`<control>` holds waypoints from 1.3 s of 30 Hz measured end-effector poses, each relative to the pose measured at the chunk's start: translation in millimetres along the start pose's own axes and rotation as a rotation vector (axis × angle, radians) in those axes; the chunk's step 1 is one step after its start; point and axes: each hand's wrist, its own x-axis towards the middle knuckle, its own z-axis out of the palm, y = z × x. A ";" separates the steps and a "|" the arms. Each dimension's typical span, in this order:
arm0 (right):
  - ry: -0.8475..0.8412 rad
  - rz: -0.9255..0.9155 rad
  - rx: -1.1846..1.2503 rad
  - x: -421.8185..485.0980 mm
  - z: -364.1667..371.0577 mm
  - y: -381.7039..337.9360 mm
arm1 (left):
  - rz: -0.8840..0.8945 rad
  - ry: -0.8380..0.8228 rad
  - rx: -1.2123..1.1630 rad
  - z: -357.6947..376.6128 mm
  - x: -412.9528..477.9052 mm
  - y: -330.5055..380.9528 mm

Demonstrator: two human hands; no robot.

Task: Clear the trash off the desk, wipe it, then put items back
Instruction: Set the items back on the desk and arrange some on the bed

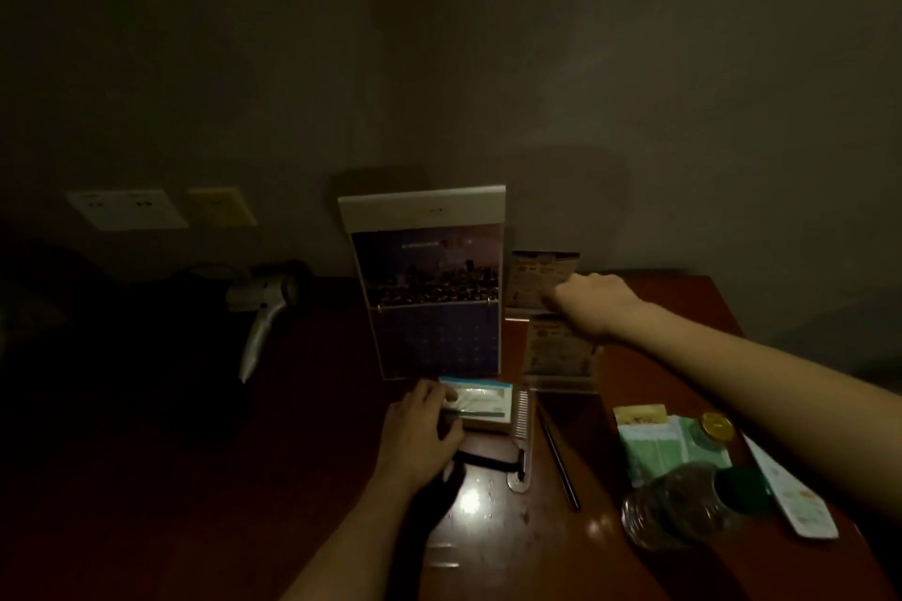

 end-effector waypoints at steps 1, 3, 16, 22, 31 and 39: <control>0.008 0.008 -0.011 10.2 4.0 2.4 | 0.002 0.002 -0.005 2.3 4.5 -0.5; 0.010 0.016 -0.003 31.4 12.9 7.8 | -0.001 0.011 -0.025 6.9 12.6 -2.8; 0.033 -0.018 0.708 -13.9 34.8 89.2 | 0.066 0.081 -0.026 23.2 33.7 0.3; -0.209 0.009 0.879 -118.1 111.9 111.4 | 0.113 -0.037 0.016 31.2 5.8 31.5; -0.037 0.121 1.464 -153.4 173.8 39.6 | 0.111 -0.049 0.013 33.9 -22.1 47.5; 0.094 0.036 1.433 -73.0 147.2 33.4 | 0.041 -0.022 0.026 35.2 -28.0 37.9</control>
